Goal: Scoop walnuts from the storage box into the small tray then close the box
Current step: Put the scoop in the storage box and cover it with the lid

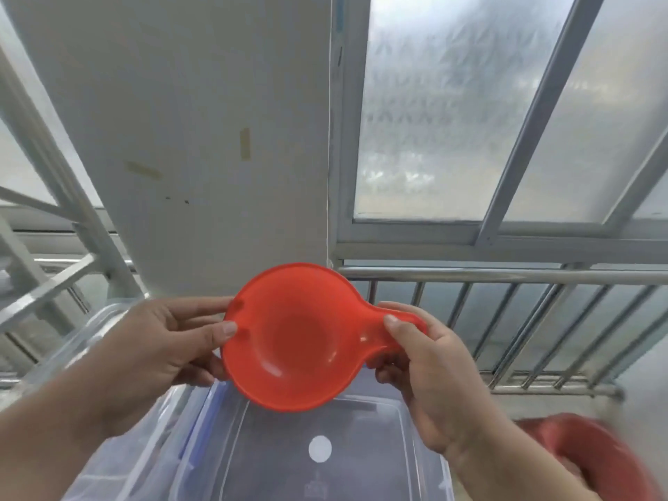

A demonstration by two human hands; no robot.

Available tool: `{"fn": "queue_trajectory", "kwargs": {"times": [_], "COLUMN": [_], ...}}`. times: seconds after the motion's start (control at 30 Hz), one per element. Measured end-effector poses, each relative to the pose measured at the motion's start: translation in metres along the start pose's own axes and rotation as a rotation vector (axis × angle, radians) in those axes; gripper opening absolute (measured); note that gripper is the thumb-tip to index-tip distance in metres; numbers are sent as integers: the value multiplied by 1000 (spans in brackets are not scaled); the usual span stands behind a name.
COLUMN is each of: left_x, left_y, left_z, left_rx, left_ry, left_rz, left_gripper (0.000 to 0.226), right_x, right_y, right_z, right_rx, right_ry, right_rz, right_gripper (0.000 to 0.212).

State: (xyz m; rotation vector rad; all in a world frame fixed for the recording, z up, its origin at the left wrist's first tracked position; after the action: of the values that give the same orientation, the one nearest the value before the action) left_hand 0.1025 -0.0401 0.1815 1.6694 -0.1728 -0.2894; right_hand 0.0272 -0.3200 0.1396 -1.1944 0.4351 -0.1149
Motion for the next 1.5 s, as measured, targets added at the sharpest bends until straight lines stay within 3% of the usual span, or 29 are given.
{"fn": "queue_trajectory", "kwargs": {"times": [0.07,0.17,0.23,0.43,0.67,0.8,0.9,1.07,1.27,1.37,1.5], "left_x": [-22,-55,-70,-73,-54,-44,-40,-23,-5,5,14], "left_y": [21,49,64,73,51,33,19,-34,-116,-145,-167], "left_z": [-7,-21,-30,-50,-52,-41,-31,-12,17,27,34], "left_rx": [-49,-121,-156,-154,-86,-62,-33,86,301,404,451], "left_ry": [43,28,10,35,7,43,87,94,53,-6,-91], "left_rz": [-33,-92,-120,-84,-91,-71,-74,-175,-338,-412,-513], "left_gripper": [49,90,95,27,28,26,27,28,18,24,17], "right_x": [-24,-57,-73,-93,-90,-78,-70,-40,-3,11,29], "right_y": [-19,-36,-44,-51,-34,-19,-12,32,114,140,161], "right_z": [6,19,29,53,65,52,41,20,-8,-19,-28], "right_rx": [39,73,58,-132,-326,-539,-772,-858,-901,-959,-1068], "right_ry": [39,62,72,206,353,338,262,109,140,111,69], "right_rz": [-24,-36,-46,-106,-191,-271,-308,-70,254,331,361], "right_gripper": [20,22,22,23,20,19,35,47,54,57,66]}}
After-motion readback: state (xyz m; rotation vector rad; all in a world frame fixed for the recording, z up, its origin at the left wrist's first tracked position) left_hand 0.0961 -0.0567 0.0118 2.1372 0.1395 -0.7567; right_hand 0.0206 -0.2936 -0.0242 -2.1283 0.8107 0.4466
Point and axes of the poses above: each hand's wrist, its own x-axis towards the middle knuckle, its own z-axis out of the palm, y = z × x, the point moved 2 cm from there along x, towards the middle knuckle, and after that the axes turned 6 degrees about z, right-handed, at the moved point
